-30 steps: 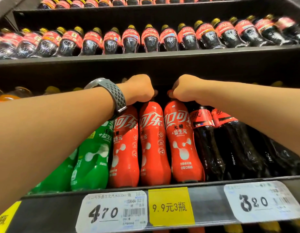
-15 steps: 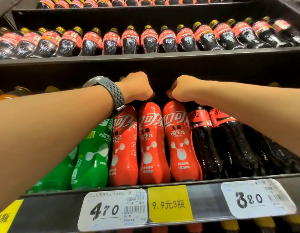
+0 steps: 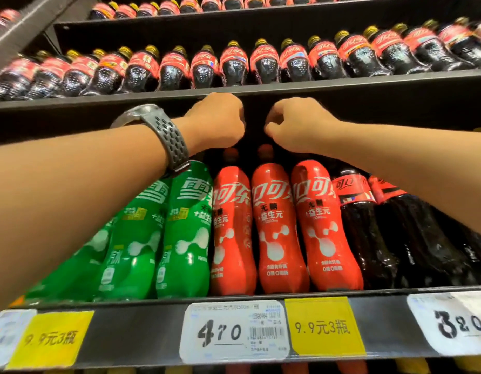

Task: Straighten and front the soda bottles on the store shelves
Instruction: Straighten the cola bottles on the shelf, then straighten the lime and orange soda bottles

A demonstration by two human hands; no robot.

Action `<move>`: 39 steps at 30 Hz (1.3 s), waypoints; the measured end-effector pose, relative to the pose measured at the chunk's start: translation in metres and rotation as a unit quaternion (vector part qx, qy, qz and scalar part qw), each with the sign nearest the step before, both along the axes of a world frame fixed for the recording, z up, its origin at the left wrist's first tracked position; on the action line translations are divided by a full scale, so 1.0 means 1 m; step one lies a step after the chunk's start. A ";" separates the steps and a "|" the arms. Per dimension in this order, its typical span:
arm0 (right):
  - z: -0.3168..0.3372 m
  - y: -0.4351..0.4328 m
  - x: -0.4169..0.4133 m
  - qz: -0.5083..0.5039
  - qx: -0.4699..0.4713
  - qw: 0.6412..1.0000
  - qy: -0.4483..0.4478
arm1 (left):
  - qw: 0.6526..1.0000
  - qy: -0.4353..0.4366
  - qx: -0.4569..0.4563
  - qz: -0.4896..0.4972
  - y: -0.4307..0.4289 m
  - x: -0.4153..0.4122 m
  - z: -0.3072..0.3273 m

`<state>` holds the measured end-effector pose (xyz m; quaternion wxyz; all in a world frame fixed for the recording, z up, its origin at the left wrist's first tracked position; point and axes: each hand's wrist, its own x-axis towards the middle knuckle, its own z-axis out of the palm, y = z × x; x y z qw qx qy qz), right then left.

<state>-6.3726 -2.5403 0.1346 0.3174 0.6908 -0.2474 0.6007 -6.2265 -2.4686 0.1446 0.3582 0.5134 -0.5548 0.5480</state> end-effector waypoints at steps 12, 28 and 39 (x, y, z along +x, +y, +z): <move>0.005 0.007 0.077 -0.074 0.102 0.989 0.073 | 0.987 0.057 0.070 0.136 0.026 0.075 -0.010; 0.010 0.003 0.078 0.004 0.130 0.991 0.021 | 0.977 0.178 0.088 -0.076 0.012 0.071 -0.010; 0.007 0.024 0.082 -0.069 0.058 0.995 0.044 | 0.995 0.086 0.040 0.032 0.040 0.103 -0.009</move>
